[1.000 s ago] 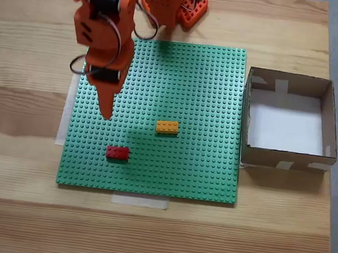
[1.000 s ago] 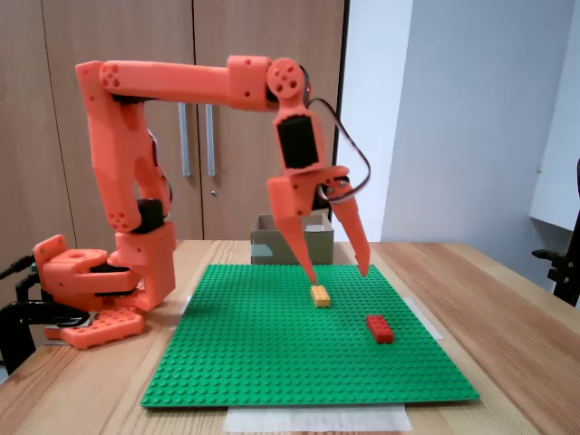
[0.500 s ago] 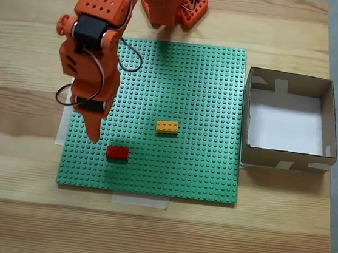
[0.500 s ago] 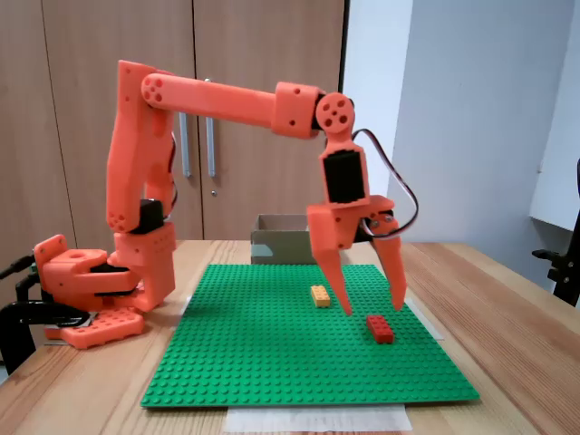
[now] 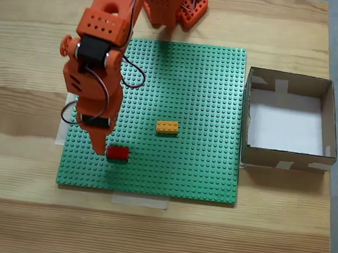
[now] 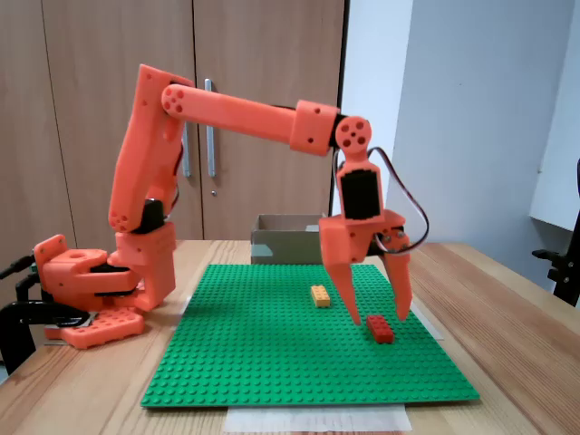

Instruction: Pick the red lego block and put it in the box.

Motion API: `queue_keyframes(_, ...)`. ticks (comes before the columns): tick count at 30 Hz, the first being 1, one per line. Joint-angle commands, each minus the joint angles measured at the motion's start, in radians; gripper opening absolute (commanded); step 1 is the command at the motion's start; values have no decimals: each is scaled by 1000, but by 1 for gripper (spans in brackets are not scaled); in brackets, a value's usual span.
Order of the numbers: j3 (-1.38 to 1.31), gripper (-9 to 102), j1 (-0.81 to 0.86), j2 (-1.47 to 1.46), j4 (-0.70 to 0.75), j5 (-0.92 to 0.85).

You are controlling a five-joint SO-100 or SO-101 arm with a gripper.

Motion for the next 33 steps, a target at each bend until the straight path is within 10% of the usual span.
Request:
queue_keyframes(1, -40, 23, -5, -11, -23, 14)
queue_keyframes(33, -18, 20, -92, -71, -94, 17)
